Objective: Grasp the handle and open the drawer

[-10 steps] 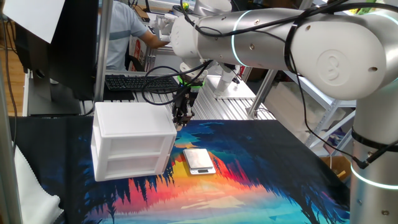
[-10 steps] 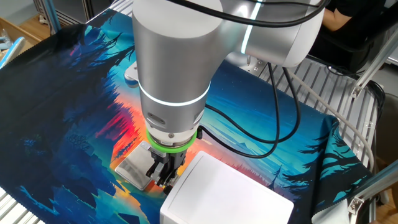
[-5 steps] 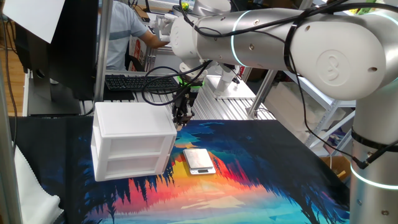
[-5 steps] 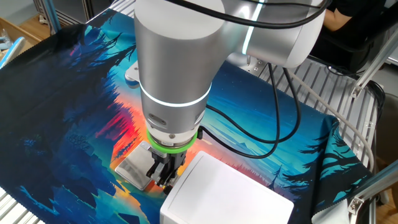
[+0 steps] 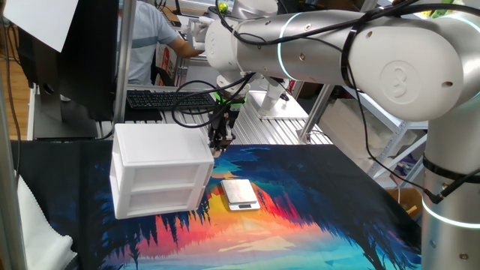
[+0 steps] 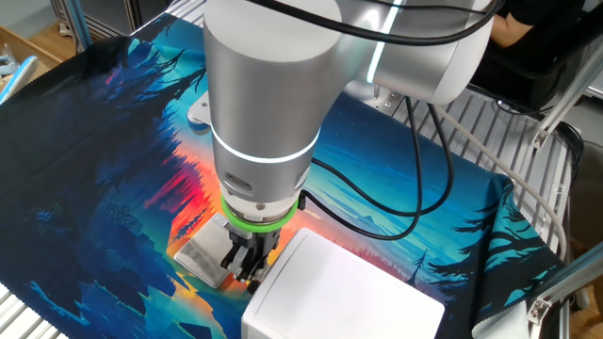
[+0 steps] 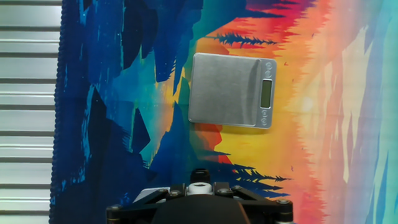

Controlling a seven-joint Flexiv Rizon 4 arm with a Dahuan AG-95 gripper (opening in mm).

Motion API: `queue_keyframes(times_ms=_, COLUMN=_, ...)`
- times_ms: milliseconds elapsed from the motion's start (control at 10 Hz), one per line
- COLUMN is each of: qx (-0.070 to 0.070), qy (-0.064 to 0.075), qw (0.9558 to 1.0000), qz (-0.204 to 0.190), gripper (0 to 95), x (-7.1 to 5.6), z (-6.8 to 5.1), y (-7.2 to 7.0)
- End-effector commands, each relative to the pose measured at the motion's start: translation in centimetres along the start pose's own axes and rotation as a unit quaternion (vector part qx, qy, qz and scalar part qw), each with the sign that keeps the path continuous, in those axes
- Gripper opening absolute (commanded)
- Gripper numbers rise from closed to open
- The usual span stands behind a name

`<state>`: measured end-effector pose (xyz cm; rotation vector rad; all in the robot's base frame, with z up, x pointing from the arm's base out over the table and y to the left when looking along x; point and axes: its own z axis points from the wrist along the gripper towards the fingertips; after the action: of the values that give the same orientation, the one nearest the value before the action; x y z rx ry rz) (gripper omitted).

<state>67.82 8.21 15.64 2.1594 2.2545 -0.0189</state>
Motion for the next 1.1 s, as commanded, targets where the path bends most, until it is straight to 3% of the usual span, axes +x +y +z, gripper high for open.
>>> queue_keyframes(times_ms=100, qx=-0.001, qy=0.000, qw=1.0000, qz=-0.004, gripper=0.0, x=-0.3, z=0.1, y=0.0)
queue_keyframes(times_ms=1100, qx=-0.002, qy=0.000, qw=0.9998, qz=-0.019, gripper=0.0, x=-1.5, z=0.1, y=0.2)
